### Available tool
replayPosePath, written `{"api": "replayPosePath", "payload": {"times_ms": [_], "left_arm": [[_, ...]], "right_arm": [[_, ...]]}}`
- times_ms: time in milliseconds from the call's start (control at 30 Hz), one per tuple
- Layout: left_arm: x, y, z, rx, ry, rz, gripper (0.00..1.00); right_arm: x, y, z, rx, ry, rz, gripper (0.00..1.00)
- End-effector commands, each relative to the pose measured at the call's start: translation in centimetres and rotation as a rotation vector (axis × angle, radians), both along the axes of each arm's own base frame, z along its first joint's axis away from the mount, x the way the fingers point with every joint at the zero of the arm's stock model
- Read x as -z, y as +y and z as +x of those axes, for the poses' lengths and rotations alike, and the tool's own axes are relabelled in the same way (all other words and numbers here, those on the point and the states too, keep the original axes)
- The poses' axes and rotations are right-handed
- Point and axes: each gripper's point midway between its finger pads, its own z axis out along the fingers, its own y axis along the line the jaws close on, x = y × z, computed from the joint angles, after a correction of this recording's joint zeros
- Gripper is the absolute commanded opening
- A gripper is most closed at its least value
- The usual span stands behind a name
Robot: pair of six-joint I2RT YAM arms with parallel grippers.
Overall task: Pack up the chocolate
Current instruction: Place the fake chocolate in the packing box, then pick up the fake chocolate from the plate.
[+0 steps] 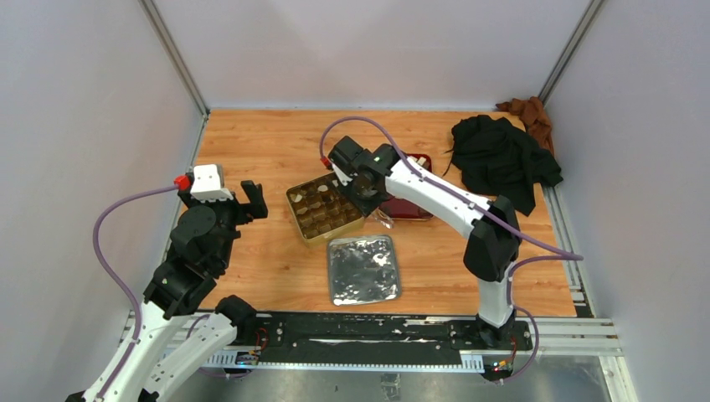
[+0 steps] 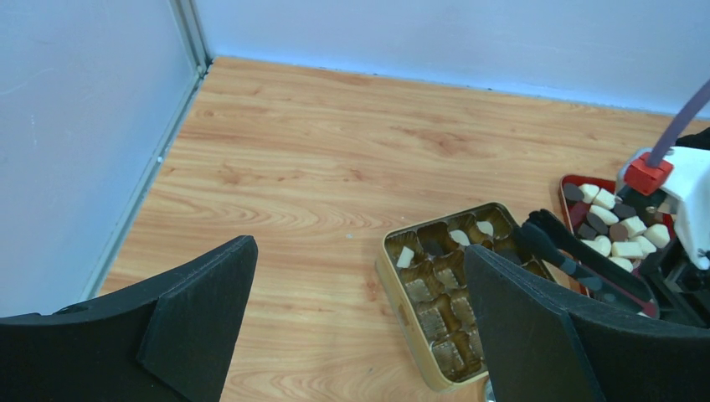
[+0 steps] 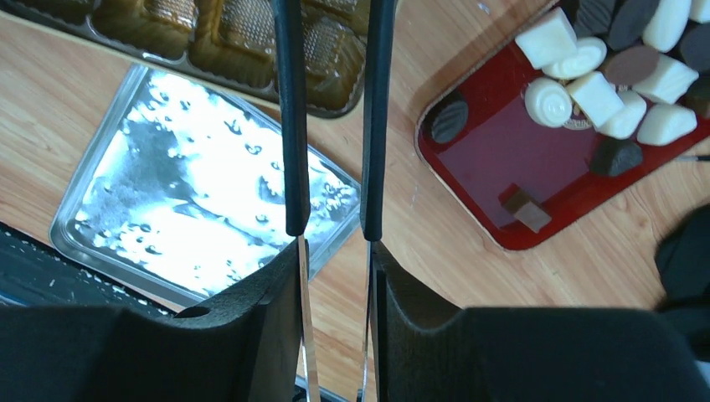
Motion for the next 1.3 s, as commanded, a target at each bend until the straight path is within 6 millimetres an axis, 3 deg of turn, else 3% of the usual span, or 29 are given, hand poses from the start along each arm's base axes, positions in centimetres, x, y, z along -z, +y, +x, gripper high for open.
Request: {"api": "replayPosePath", "payload": {"times_ms": [0, 333, 733, 1267], "left_arm": [[-0.2, 0.1, 0.0, -0.006, -0.017, -0.008, 1.0], [-0.1, 0.1, 0.1, -0.006, -0.016, -0.008, 1.0], [-0.1, 0.0, 0.1, -0.004, -0.013, -0.008, 1.0], [0.0, -0.1, 0.2, 0.003, -0.011, -0.008, 1.0]], "right_arm": [[-0.7, -2.8, -0.8, 0.034, -0.013, -0.055, 0.35], [-0.9, -8.0, -1.0, 0.13, -0.022, -0.1, 0.35], [0.3, -13.9, -1.6, 0.244, 0.015, -0.152, 0.35], [3.0, -19.2, -4.5, 0.339, 0.133, -0.215, 0.35]]}}
